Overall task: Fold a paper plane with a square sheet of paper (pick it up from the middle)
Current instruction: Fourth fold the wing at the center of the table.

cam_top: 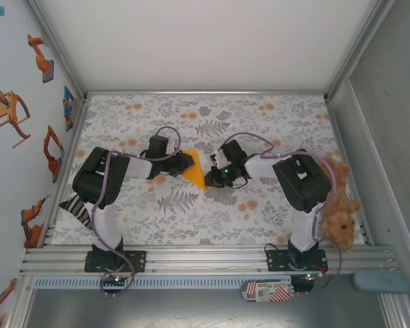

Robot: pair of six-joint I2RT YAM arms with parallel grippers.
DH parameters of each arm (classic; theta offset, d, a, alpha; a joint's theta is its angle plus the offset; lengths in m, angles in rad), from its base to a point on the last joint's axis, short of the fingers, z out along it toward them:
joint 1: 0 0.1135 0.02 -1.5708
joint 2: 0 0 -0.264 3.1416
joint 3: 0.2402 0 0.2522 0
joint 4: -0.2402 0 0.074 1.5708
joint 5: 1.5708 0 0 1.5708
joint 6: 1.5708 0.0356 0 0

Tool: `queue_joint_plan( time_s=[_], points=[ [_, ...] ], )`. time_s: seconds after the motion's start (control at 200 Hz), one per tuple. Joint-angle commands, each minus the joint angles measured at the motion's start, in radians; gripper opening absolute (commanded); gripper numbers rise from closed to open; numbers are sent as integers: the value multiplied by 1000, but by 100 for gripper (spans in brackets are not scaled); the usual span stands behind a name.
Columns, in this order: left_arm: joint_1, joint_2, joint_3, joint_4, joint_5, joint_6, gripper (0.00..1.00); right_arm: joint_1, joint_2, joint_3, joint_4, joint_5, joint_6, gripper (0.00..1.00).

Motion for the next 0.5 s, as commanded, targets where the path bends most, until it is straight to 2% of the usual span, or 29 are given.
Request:
queue_joint_plan(
  time_s=[0.0,0.496],
  points=[
    [-10,-10,12,-78,-14,29,19,-6,27,3,-43,7,-18,8],
    [-23,-84,13,-52,22,33,22,-5,18,-15,-48,50,-35,9]
  ],
)
